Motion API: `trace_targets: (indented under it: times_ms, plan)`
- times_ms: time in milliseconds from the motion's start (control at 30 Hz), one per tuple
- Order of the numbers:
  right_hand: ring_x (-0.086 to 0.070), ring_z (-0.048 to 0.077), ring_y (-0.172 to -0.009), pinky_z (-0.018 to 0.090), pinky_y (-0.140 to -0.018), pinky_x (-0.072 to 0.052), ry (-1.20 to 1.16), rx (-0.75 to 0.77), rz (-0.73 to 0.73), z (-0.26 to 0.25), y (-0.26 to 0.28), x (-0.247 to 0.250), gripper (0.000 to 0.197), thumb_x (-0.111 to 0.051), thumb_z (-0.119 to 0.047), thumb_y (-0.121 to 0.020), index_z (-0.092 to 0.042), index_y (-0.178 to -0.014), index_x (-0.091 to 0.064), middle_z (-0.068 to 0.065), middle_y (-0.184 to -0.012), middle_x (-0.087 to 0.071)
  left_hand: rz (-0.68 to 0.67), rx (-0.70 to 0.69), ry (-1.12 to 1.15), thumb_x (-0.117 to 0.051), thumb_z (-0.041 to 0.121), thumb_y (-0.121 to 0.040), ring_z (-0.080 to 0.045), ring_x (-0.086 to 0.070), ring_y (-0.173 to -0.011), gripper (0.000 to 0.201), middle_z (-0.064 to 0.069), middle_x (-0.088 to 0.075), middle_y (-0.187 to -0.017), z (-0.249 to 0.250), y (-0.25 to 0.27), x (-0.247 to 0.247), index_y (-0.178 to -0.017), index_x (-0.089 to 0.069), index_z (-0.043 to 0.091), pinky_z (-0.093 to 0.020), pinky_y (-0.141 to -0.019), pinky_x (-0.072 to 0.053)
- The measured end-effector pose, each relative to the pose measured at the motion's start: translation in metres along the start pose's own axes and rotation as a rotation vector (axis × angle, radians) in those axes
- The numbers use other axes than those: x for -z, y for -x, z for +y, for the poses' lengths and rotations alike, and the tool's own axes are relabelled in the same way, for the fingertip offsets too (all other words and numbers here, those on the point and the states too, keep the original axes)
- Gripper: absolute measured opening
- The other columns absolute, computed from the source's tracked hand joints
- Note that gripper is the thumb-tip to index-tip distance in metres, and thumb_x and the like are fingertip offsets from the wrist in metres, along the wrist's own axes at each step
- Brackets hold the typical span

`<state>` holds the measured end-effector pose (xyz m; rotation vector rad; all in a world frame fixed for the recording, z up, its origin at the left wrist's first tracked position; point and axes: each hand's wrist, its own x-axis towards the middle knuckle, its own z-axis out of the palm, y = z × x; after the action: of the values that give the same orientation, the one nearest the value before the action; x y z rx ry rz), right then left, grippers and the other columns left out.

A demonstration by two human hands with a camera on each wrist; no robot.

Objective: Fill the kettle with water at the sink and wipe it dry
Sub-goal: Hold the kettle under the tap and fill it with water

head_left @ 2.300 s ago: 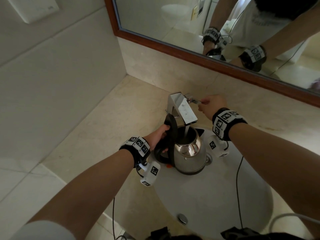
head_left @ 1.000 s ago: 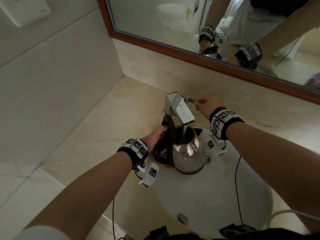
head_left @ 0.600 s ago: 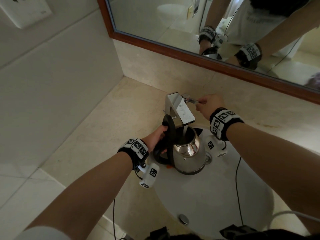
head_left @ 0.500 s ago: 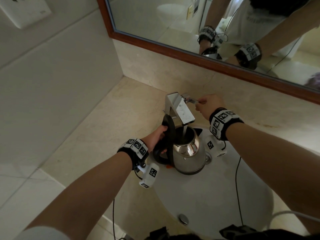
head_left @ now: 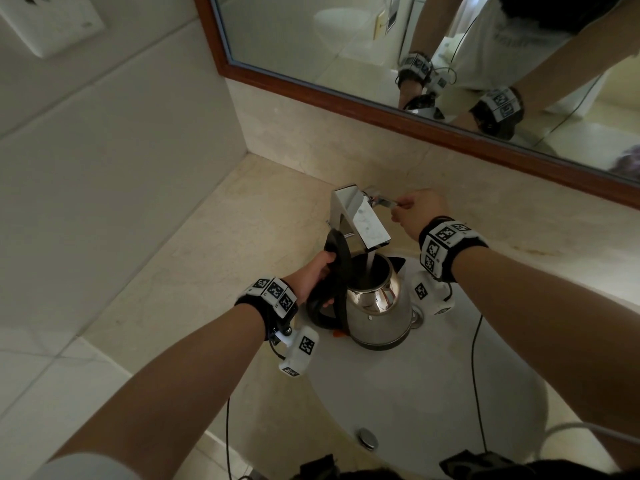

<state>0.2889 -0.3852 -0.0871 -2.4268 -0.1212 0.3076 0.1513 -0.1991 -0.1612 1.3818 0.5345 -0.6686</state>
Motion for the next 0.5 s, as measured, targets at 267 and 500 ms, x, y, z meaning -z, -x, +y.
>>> trace_targets:
  times_ms: [267, 500]
  plan:
    - [-0.068, 0.025, -0.086, 0.042, -0.084, -0.057, 0.001, 0.007, 0.002, 0.0000, 0.0007, 0.0006, 0.013, -0.060, -0.020, -0.091, -0.016, -0.091, -0.072, 0.006, -0.087, -0.074, -0.008, -0.002, -0.015, -0.044, 0.066, -0.063, -0.024, -0.060, -0.062, 0.082, -0.015, -0.062, -0.078, 0.0008, 0.0014, -0.0004, -0.105, -0.059, -0.002, -0.027, -0.059, -0.050]
    - [-0.068, 0.024, -0.087, 0.040, -0.084, -0.056, -0.001, -0.004, -0.005, -0.0010, 0.0011, 0.0000, 0.013, -0.061, -0.020, -0.091, -0.015, -0.095, -0.072, 0.006, -0.089, -0.074, 0.000, 0.019, -0.029, -0.038, 0.063, -0.069, -0.024, -0.059, -0.062, 0.078, -0.015, -0.061, -0.078, 0.0025, 0.0043, -0.0011, -0.106, -0.058, -0.003, -0.027, -0.059, -0.049]
